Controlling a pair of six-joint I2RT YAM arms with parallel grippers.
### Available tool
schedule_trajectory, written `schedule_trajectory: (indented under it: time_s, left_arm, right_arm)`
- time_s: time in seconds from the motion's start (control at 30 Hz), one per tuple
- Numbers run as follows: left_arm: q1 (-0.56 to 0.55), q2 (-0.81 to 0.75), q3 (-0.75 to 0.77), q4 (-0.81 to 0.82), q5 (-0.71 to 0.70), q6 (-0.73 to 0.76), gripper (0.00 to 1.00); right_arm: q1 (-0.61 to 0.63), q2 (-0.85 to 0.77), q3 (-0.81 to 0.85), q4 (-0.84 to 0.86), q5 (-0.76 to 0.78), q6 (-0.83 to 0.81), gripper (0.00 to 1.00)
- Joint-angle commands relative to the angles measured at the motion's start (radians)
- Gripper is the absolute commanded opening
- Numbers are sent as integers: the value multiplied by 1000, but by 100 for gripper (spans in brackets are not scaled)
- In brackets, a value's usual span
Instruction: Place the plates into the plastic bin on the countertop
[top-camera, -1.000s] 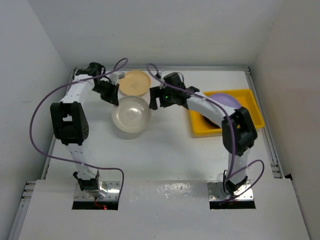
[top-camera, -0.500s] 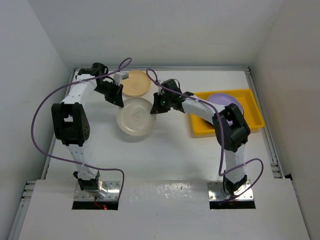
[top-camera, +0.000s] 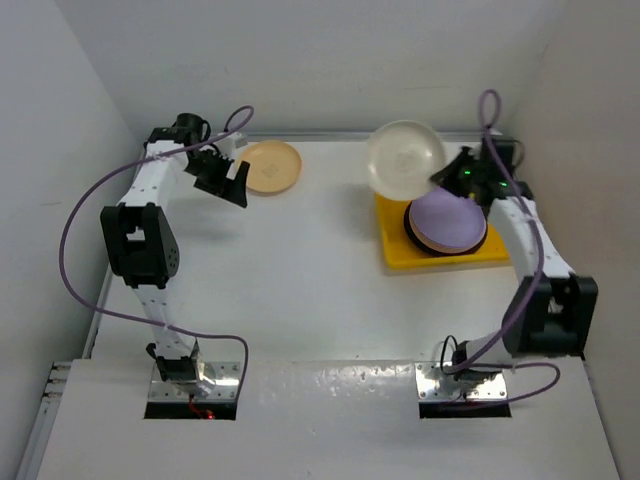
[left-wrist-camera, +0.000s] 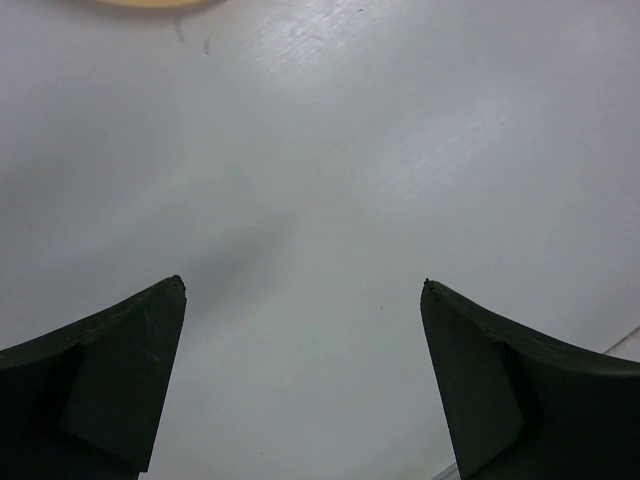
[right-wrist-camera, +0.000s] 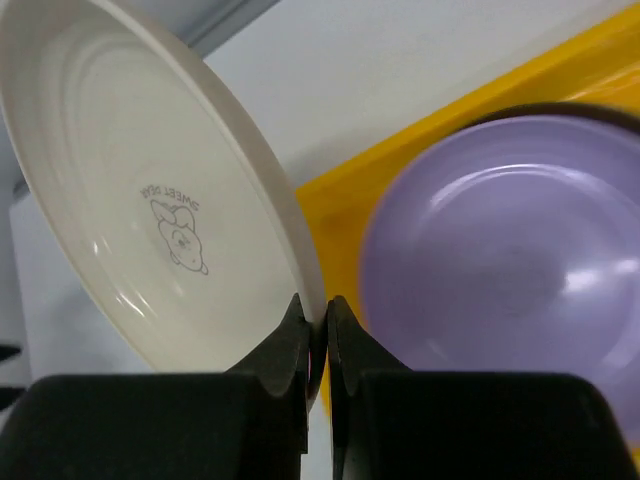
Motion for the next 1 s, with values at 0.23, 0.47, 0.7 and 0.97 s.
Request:
schedule_trajectory:
  time_s: [0.23, 0.47, 0.7, 0.97]
  left_arm:
    - [8, 308, 322, 217, -279, -388, 100]
    - [-3, 423, 363, 403, -342, -481, 100]
    - [-22, 541, 385, 472, -326, -540, 100]
    - [-61, 635, 433, 485, -277, -521, 73]
  right_arm:
    - [-361, -152, -136, -193, 43, -84, 0]
    - [-383, -31, -101, -244, 78, -116, 44]
    - [-351, 21, -44, -285, 193, -225, 72]
    - [-340, -83, -21, -324, 277, -279, 73]
